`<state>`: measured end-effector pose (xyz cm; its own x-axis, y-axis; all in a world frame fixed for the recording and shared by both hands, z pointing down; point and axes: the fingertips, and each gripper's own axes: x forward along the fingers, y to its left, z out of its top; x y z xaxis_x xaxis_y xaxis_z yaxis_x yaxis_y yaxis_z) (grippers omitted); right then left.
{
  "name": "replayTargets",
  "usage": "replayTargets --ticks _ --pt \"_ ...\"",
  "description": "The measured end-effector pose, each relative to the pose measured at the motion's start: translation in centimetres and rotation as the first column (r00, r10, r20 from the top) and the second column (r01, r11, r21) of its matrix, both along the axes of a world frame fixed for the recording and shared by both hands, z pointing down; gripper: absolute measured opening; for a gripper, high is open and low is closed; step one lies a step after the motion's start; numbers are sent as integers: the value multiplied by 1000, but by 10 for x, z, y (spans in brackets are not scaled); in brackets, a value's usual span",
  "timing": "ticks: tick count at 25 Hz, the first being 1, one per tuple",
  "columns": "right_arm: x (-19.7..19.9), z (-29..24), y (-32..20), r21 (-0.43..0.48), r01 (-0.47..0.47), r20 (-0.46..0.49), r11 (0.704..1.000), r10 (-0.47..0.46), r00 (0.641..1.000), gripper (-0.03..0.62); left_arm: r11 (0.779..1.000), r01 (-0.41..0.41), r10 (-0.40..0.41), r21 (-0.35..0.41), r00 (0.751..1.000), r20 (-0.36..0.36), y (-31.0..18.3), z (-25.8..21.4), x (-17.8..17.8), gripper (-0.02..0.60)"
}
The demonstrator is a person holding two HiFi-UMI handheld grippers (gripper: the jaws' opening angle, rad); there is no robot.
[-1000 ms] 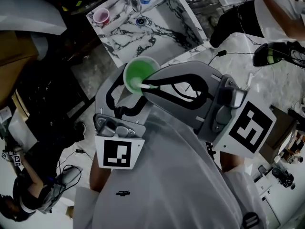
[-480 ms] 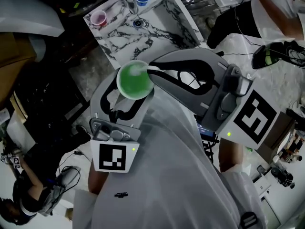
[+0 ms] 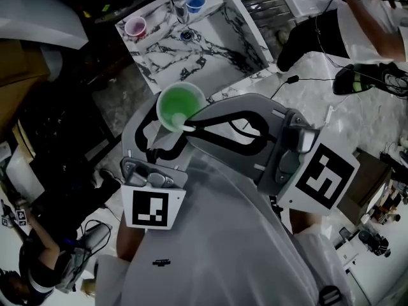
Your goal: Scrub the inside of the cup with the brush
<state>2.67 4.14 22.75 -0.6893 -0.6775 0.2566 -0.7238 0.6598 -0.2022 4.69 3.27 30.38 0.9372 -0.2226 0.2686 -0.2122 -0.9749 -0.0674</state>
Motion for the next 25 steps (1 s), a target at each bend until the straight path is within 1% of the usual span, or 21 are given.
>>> replayTargets --ticks 3,6,8,11,15,18,22,25 --pt "12 4 3 -16 -30 1 999 30 1000 25 1000 8 -8 -1 1000 6 -4 2 -3 296" --pt "34 2 1 -13 -112 5 994 112 994 25 1000 14 -14 -6 1000 19 -6 6 -7 295" --pt "50 -4 -1 6 -172 27 985 172 985 25 1000 17 -17 -4 999 30 -6 8 -10 295" --pt "69 -19 -1 55 -221 75 974 217 973 26 1000 31 -31 -2 999 36 -10 10 -14 295" --pt "91 -29 -1 99 -285 82 954 277 957 25 998 54 -54 -7 998 36 -17 11 -18 295" --pt "107 -26 -7 95 -360 105 928 350 931 25 997 72 -71 -18 997 30 -20 9 -20 296" --pt "124 -8 -17 57 -474 124 879 465 877 25 996 88 -88 -28 996 29 -21 9 -19 296" --pt "133 19 -18 7 -534 82 845 532 843 25 995 87 -87 -38 996 25 -21 9 -16 296"
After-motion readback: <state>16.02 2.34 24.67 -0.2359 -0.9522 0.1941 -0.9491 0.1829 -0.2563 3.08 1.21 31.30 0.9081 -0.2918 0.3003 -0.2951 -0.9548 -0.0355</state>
